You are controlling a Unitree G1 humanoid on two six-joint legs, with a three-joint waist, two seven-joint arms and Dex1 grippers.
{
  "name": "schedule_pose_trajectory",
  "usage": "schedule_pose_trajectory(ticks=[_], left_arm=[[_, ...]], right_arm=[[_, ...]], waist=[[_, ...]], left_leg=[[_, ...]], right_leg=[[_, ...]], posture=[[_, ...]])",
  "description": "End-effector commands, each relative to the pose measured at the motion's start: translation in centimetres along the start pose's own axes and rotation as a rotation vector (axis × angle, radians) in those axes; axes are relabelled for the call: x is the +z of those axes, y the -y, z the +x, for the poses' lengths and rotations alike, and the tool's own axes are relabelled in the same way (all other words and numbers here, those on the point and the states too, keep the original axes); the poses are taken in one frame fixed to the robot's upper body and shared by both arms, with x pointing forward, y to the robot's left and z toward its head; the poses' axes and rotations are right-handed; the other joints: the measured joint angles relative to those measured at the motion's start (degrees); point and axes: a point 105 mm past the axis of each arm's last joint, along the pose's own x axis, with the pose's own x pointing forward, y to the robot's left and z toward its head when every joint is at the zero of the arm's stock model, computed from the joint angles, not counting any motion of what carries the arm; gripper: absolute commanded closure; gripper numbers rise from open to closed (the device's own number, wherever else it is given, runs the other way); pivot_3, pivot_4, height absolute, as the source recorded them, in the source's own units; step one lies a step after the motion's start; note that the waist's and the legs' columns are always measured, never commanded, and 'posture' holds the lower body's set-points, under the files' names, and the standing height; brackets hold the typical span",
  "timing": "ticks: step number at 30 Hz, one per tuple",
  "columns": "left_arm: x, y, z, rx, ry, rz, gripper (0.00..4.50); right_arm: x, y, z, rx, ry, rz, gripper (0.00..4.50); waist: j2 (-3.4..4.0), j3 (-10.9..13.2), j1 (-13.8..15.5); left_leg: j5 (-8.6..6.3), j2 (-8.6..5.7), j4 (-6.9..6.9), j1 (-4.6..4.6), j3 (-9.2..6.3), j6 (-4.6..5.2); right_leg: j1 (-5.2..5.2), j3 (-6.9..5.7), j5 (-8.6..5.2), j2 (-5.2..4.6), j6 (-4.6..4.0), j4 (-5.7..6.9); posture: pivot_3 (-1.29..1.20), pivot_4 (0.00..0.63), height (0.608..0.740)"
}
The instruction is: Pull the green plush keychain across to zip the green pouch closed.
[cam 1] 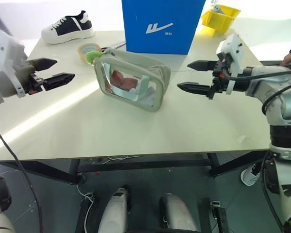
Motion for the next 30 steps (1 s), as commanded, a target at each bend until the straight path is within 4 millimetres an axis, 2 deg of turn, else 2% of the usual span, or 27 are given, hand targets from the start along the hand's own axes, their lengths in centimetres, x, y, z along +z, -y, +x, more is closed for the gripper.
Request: schedule_pose_trajectory(ticks=[1, 8, 12, 16, 23, 28, 30], left_arm=[[1.5, -0.1, -0.6, 0.015, 0.042, 0.036, 0.07], [2.3, 0.6, -1.1, -0.018, 0.046, 0.037, 0.07], [2.0, 0.7, -1.2, -0.025, 0.035, 0.037, 0.07], [2.3, 1.4, -1.2, -0.043, 0.047, 0.036, 0.07], [1.8, 4.8, -0.5, -0.166, 0.026, 0.015, 0.07], [1.5, 4.9, -0.1, -0.152, 0.03, 0.001, 0.07], [1.4, 4.9, -0.1, -0.154, 0.029, 0.001, 0.0]], right_arm=[[1.5, 0.0, 0.1, -0.007, 0.051, -0.05, 0.0], [2.1, -0.6, 0.4, 0.022, 0.062, -0.069, 0.0], [2.1, -1.0, 0.8, 0.034, 0.068, -0.064, 0.0], [1.9, -1.5, 1.9, 0.034, 0.065, -0.068, 0.0], [0.9, -2.0, 5.1, -0.026, 0.058, -0.074, 0.0], [0.1, -1.7, 6.9, -0.068, 0.04, -0.111, 0.0], [0.0, -2.0, 7.4, -0.056, 0.041, -0.109, 0.55]], waist=[[0.0, 0.0, -0.01], [0.0, 0.0, -0.01], [0.0, 0.0, -0.02], [0.0, 0.0, -0.18], [0.0, 0.0, -0.15], [0.0, 0.0, -0.11], [0.0, 0.0, -0.04]], left_leg=[[0.0, 0.0, 0.0, 0.01, 0.0, 0.0], [0.0, 0.0, 0.01, 0.04, 0.02, 0.0], [0.0, 0.0, 0.01, 0.06, 0.02, 0.01], [0.0, 0.02, 0.01, 0.08, 0.02, 0.01], [0.01, 0.01, 0.03, 0.07, 0.01, 0.01], [0.01, 0.01, 0.04, 0.11, 0.02, 0.01], [0.01, 0.0, 0.05, 0.11, 0.02, 0.01]], right_leg=[[0.01, 0.0, 0.0, 0.01, 0.01, 0.0], [0.05, -0.01, 0.01, 0.01, 0.02, 0.0], [0.05, -0.02, 0.01, 0.04, 0.02, 0.0], [0.06, -0.01, 0.01, 0.05, 0.02, 0.02], [0.07, -0.01, 0.02, 0.06, 0.03, 0.04], [0.09, -0.03, 0.02, 0.13, 0.03, 0.08], [0.09, -0.03, 0.02, 0.16, 0.04, 0.08]], posture=[[0.0, 0.15, 0.74], [0.0, 0.15, 0.74], [0.0, 0.15, 0.74], [0.0, 0.15, 0.74], [0.0, 0.15, 0.74], [0.0, 0.15, 0.74], [0.0, 0.15, 0.74]])
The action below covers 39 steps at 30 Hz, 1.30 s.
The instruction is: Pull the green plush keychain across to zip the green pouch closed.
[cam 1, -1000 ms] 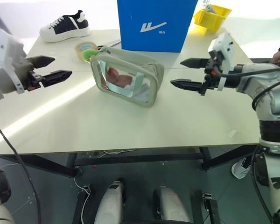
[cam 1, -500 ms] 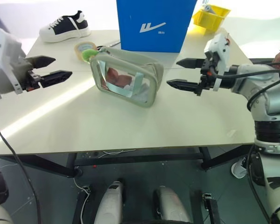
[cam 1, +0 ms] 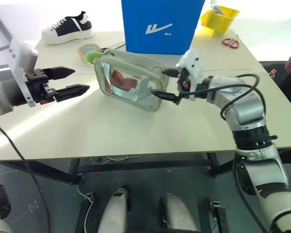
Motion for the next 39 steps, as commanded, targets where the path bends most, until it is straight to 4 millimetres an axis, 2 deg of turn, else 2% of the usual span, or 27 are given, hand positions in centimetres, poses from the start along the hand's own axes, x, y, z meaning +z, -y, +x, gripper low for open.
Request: schedule_pose_trajectory(ticks=[1, 2, 5, 8, 14, 18, 23, 32, 39], left_arm=[[0.9, 0.2, -0.3, 0.005, 0.027, 0.03, 0.0], [0.9, 0.3, -0.3, 0.005, 0.027, 0.03, 0.0], [1.0, 0.2, -0.2, 0.01, 0.031, 0.031, 0.0], [0.7, 0.3, -0.2, 0.012, 0.026, 0.027, 0.0], [0.7, 0.5, -0.6, 0.015, 0.025, 0.025, 0.0], [0.6, 0.2, -0.1, 0.015, 0.027, 0.023, 0.0], [0.6, 0.2, 0.2, 0.011, 0.025, 0.029, 0.0], [0.0, 0.4, 0.3, 0.011, 0.012, 0.029, 0.0], [-1.5, -0.5, 1.2, 0.054, -0.039, 0.064, 0.0]], right_arm=[[1.8, -0.1, 0.4, 0.005, 0.046, -0.067, 0.9], [1.5, -0.4, 0.5, 0.02, 0.039, -0.072, 1.3], [0.9, -0.3, 0.2, 0.023, 0.02, -0.084, 2.94], [0.0, 0.6, -1.3, 0.018, -0.017, -0.094, 4.48], [-1.7, 5.9, -5.2, -0.114, -0.147, -0.201, 4.48], [-2.9, 7.2, -5.4, -0.132, -0.186, -0.231, 4.48], [-1.6, 5.2, -3.9, -0.025, -0.097, -0.211, 4.48], [0.7, 0.7, -3.2, 0.138, 0.01, -0.141, 4.48], [1.0, -0.5, -3.2, 0.166, 0.009, -0.121, 4.48]], waist=[[0.0, 0.0, 0.04], [0.0, 0.0, 0.04], [0.0, 0.0, 0.02], [0.0, 0.0, 0.17], [-0.01, 0.0, 0.42], [-0.01, -0.01, 0.14], [-0.01, -0.01, -0.07], [-0.01, -0.01, -0.15], [-0.01, -0.01, 0.09]], left_leg=[[0.0, 0.0, 0.0, 0.0, 0.0, 0.0], [0.0, -0.01, 0.0, 0.0, 0.0, 0.0], [0.0, -0.02, 0.0, 0.0, 0.02, 0.0], [0.0, -0.02, 0.0, 0.0, 0.1, 0.0], [0.0, -0.09, 0.08, 0.01, 0.18, 0.0], [0.0, -0.07, 0.09, 0.05, 0.21, 0.0], [0.0, -0.03, 0.06, 0.05, 0.19, 0.0], [0.0, 0.0, 0.06, 0.06, 0.19, 0.01], [0.0, 0.0, 0.06, 0.05, 0.2, 0.0]], right_leg=[[0.0, 0.0, 0.0, 0.0, 0.0, 0.0], [0.0, 0.0, 0.0, 0.0, 0.01, 0.0], [0.01, 0.0, 0.01, 0.02, 0.01, 0.0], [0.01, -0.02, 0.01, 0.04, 0.01, 0.01], [0.1, -0.05, 0.0, -0.08, 0.01, -0.02], [0.11, -0.03, -0.01, -0.07, -0.01, -0.02], [0.1, -0.02, 0.0, 0.0, 0.02, -0.02], [0.08, -0.02, 0.01, 0.03, 0.02, 0.04], [0.07, -0.01, 0.0, 0.02, 0.02, 0.06]], posture=[[0.0, 0.15, 0.74], [0.0, 0.15, 0.74], [0.0, 0.15, 0.74], [0.0, 0.15, 0.74], [0.0, 0.15, 0.74], [0.0, 0.15, 0.74], [0.0, 0.15, 0.74], [0.0, 0.15, 0.74], [0.0, 0.15, 0.74]])
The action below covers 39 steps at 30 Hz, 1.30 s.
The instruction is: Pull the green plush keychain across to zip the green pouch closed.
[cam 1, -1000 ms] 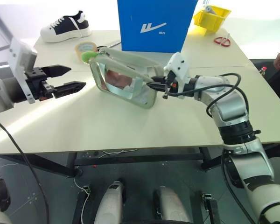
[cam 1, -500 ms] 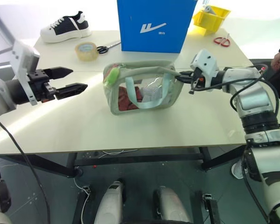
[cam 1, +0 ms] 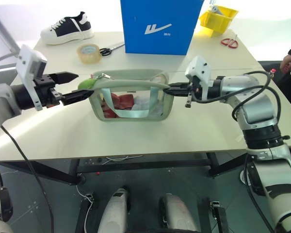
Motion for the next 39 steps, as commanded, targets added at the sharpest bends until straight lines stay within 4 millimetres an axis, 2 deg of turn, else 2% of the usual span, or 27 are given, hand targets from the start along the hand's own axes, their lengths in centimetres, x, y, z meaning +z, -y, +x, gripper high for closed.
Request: schedule_pose_trajectory(ticks=[1, 6, 9, 14, 15, 16, 25, 29, 31, 35, 38, 39], left_arm=[[-0.4, -0.7, 0.4, 0.045, -0.012, 0.053, 0.0], [-0.9, -2.3, 1.1, 0.11, -0.011, 0.088, 0.0], [-1.0, -3.1, 1.8, 0.13, 0.016, 0.071, 0.84], [-0.1, -3.1, 2.4, 0.107, 0.066, 0.052, 3.41], [0.1, -3.0, 2.2, 0.099, 0.069, 0.05, 4.04], [0.2, -3.0, 2.1, 0.089, 0.071, 0.045, 4.46], [2.5, -3.0, 1.5, 0.069, 0.129, 0.041, 4.46], [4.2, -2.0, 2.8, 0.014, 0.178, 0.051, 4.46], [4.5, -0.2, 4.4, -0.056, 0.173, 0.108, 4.46], [3.4, 2.3, 6.9, -0.142, 0.108, 0.213, 4.46], [2.0, 2.2, 7.3, -0.144, 0.051, 0.265, 4.46], [2.0, 2.0, 7.2, -0.142, 0.053, 0.262, 4.15]], right_arm=[[1.7, -0.5, -0.4, 0.009, 0.054, -0.027, 4.48], [1.2, -0.6, -0.4, 0.004, 0.036, -0.025, 4.48], [1.2, -0.7, -0.3, 0.002, 0.035, -0.021, 4.5], [1.0, -0.7, -0.2, -0.012, 0.031, -0.02, 4.5], [1.0, -0.7, -0.2, -0.014, 0.031, -0.019, 4.5], [1.0, -0.7, -0.2, -0.016, 0.03, -0.019, 4.5], [1.0, -0.7, -0.1, -0.022, 0.03, -0.025, 4.5], [1.0, -0.7, 0.0, -0.023, 0.03, -0.03, 4.5], [1.0, -0.7, 0.2, -0.022, 0.035, -0.03, 4.5], [1.1, -0.9, 0.6, -0.018, 0.044, -0.032, 4.5], [1.2, -0.7, 0.7, -0.025, 0.046, -0.036, 4.5], [1.2, -0.7, 0.6, -0.027, 0.047, -0.036, 4.5]], waist=[[0.0, 0.0, 0.07], [0.0, 0.0, 0.14], [0.0, 0.0, 0.15], [0.0, 0.0, 0.15], [0.0, 0.0, 0.13], [0.0, 0.0, 0.13], [0.0, 0.0, 0.11], [-0.01, -0.01, 0.22], [-0.01, -0.01, 0.18], [-0.01, -0.01, 0.15], [0.0, 0.0, -0.29], [-0.01, 0.0, -0.28]], left_leg=[[0.0, 0.0, 0.0, 0.0, 0.0, 0.0], [0.0, -0.01, 0.02, -0.02, -0.01, 0.0], [0.0, -0.01, 0.01, -0.01, -0.01, 0.0], [0.01, -0.02, 0.02, -0.02, 0.0, 0.01], [0.01, -0.02, 0.02, -0.02, 0.0, 0.01], [0.01, -0.02, 0.02, -0.01, 0.0, 0.01], [0.01, -0.03, 0.03, -0.01, -0.01, 0.01], [0.01, -0.03, 0.08, -0.01, -0.04, 0.01], [0.01, -0.05, 0.08, -0.01, -0.02, 0.01], [0.01, -0.07, 0.08, 0.0, -0.03, 0.01], [0.02, -0.09, 0.07, 0.0, 0.0, 0.02], [0.02, -0.09, 0.06, 0.01, 0.0, 0.02]], right_leg=[[0.0, 0.0, 0.0, 0.0, 0.0, 0.0], [0.0, 0.0, 0.0, -0.01, 0.0, 0.0], [-0.01, -0.01, 0.0, 0.01, 0.0, 0.0], [0.0, -0.02, 0.01, 0.02, 0.01, 0.0], [0.0, -0.02, 0.01, 0.02, 0.01, 0.0], [0.0, -0.01, 0.01, 0.02, 0.01, 0.0], [0.01, -0.03, 0.01, 0.03, 0.02, 0.02], [0.05, -0.06, 0.01, 0.05, 0.02, 0.03], [0.05, -0.05, 0.01, 0.04, 0.02, 0.03], [0.07, -0.05, 0.01, 0.07, 0.03, 0.03], [0.0, 0.01, 0.02, 0.17, 0.03, 0.09], [-0.01, 0.01, 0.02, 0.2, 0.02, 0.11]], posture=[[0.0, 0.15, 0.74], [0.0, 0.15, 0.74], [0.0, 0.15, 0.74], [0.0, 0.15, 0.74], [0.0, 0.15, 0.74], [0.0, 0.15, 0.74], [0.0, 0.15, 0.74], [0.0, 0.15, 0.74], [0.0, 0.15, 0.74], [0.0, 0.15, 0.74], [0.0, 0.15, 0.74], [0.0, 0.15, 0.74]])
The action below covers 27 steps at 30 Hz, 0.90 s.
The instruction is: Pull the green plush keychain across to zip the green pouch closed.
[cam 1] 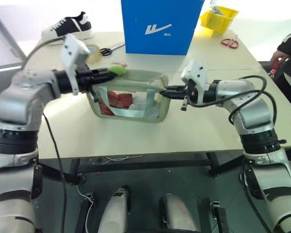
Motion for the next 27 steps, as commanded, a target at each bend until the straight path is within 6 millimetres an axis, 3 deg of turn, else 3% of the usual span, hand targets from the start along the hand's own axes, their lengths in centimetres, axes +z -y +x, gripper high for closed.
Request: schedule_pose_trajectory(ticks=[1, 4, 8, 13, 18, 20, 23, 27], left_arm=[[0.5, -0.6, -0.9, 0.014, 0.005, 0.049, 3.81], [1.9, -1.7, -2.1, 0.042, 0.039, 0.027, 2.59], [2.1, -3.2, -4.2, 0.1, -0.013, 0.051, 0.49], [-0.1, -2.7, -6.0, 0.073, -0.119, 0.039, 0.49], [-3.6, -2.4, -5.6, 0.096, -0.191, 0.051, 0.49], [-4.1, -2.5, -5.1, 0.108, -0.178, 0.054, 0.49], [-4.0, -3.0, -4.5, 0.135, -0.132, 0.038, 1.3], [-4.1, -2.9, -4.3, 0.13, -0.127, 0.044, 3.38]], right_arm=[[1.3, 0.3, -0.2, -0.019, 0.036, -0.047, 4.5], [1.1, 0.4, -0.4, -0.027, 0.03, -0.046, 4.5], [1.0, 0.6, -0.6, -0.037, 0.023, -0.045, 4.5], [0.9, 0.9, -0.8, -0.046, 0.019, -0.046, 4.5], [1.1, 0.8, -0.7, -0.04, 0.018, -0.05, 4.5], [1.1, 0.8, -0.6, -0.038, 0.018, -0.052, 4.5], [1.3, 0.8, -0.6, -0.036, 0.019, -0.053, 4.5], [1.3, 0.8, -0.5, -0.034, 0.018, -0.054, 4.5]], waist=[[0.0, 0.0, 0.09], [0.0, 0.0, 0.17], [0.0, 0.0, 0.11], [0.01, 0.0, 0.16], [0.0, 0.0, 0.44], [0.0, 0.0, 0.51], [0.0, 0.0, 0.48], [0.0, 0.0, 0.28]], left_leg=[[0.0, 0.03, -0.01, 0.0, -0.02, 0.0], [0.0, 0.06, 0.0, 0.0, -0.07, 0.0], [0.0, 0.05, 0.04, -0.01, -0.07, 0.0], [0.0, 0.06, -0.01, 0.01, -0.04, 0.0], [0.0, 0.15, 0.02, 0.01, -0.05, 0.0], [0.0, 0.15, 0.03, 0.01, -0.05, 0.0], [0.0, 0.15, 0.03, 0.01, -0.04, 0.0], [0.0, 0.14, 0.02, 0.0, -0.03, 0.0]], right_leg=[[-0.01, 0.0, 0.0, 0.05, -0.01, 0.02], [0.0, -0.01, -0.01, 0.08, -0.02, 0.03], [0.01, -0.02, -0.01, 0.06, -0.01, 0.02], [0.01, -0.01, -0.01, 0.05, -0.02, 0.01], [0.03, -0.01, -0.01, 0.01, -0.03, 0.01], [0.03, -0.01, -0.01, 0.0, -0.03, 0.01], [0.02, -0.01, -0.01, -0.02, -0.03, 0.01], [0.0, -0.01, -0.01, 0.0, -0.03, 0.01]], posture=[[0.0, 0.15, 0.74], [0.0, 0.15, 0.74], [0.0, 0.15, 0.74], [0.0, 0.15, 0.74], [0.0, 0.15, 0.74], [0.0, 0.15, 0.74], [0.0, 0.15, 0.74], [0.0, 0.15, 0.74]])
